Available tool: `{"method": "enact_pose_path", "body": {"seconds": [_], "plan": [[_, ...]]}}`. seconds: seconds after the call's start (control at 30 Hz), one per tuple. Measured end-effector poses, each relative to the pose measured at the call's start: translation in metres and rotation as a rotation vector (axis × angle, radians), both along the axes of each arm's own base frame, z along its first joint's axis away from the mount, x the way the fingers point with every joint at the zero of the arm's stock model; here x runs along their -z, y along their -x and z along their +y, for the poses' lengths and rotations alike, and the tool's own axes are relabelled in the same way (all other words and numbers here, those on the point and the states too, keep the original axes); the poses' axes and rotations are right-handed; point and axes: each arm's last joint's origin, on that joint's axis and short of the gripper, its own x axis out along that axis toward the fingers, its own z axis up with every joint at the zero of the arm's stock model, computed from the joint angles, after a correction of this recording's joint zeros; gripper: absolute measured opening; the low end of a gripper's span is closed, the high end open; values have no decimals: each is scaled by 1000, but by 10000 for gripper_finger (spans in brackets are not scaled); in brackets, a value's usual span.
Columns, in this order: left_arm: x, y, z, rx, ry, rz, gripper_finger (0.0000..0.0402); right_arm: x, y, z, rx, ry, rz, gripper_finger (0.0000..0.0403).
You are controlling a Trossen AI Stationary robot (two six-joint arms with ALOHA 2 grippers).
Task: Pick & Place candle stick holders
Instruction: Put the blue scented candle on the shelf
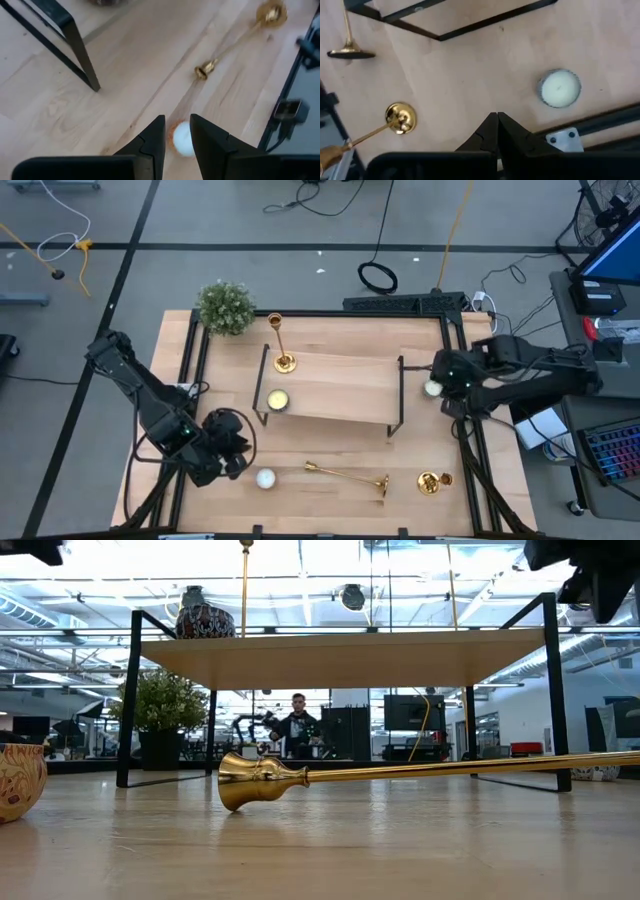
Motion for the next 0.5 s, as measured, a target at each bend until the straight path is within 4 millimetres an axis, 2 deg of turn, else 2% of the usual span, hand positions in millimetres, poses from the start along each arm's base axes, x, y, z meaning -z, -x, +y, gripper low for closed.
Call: {"method": "enact_pose_path", "body": {"seconds": [0.1,0.2,0.37,0.5], "plan": [[-2,-5,1,-50,41,-38,93,4,-1,-6,-26,12,0,0],[-4,-12,3,-90,75,-88,93,19,-4,-15,-9,24,21,0],[-10,-24,5,-162,108,-204,93,60,-5,-29,98,35,96,0],[-13,-29,6,-188,121,-255,93,90,2,-37,243,16,198,0]]}}
